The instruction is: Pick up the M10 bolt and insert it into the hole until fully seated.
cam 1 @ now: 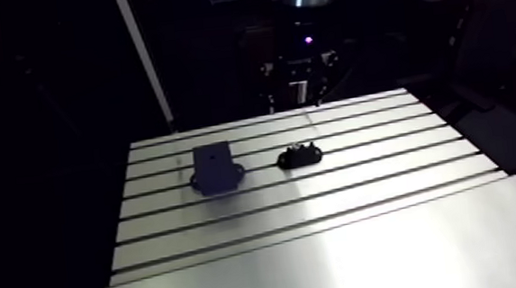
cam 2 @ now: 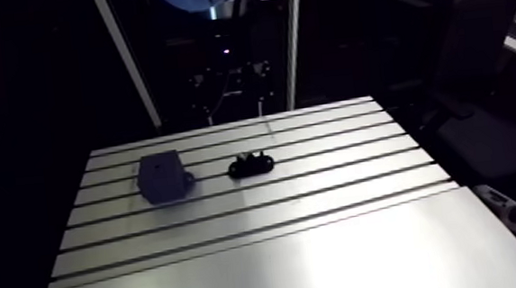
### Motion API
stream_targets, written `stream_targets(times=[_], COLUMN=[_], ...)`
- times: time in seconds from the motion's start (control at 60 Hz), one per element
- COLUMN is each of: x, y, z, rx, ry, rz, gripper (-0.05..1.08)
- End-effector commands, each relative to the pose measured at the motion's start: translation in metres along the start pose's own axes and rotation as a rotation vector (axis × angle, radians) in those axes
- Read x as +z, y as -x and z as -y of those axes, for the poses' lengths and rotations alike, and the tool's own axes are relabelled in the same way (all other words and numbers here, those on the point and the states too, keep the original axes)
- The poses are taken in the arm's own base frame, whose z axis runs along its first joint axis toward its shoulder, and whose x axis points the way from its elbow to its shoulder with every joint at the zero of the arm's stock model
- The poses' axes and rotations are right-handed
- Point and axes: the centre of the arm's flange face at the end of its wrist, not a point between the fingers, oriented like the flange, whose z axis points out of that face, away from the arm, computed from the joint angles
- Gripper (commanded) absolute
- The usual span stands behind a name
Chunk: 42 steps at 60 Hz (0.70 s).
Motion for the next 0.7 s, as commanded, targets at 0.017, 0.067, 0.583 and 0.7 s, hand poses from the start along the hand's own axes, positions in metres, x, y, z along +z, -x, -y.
stream_targets(times=[0.017,0.067,0.583,0.7], x=[0.011,0.017,0.039,0.043], y=[0.000,-0.001,-0.001,-0.001], z=[-0.001,-0.001,-0.003,-0.003], rx=[0.003,0.002,0.004,0.005], ry=[0.004,0.003,0.002,0.001], rz=[0.022,0.033,0.068,0.074], gripper=[0.01,0.01,0.03,0.03])
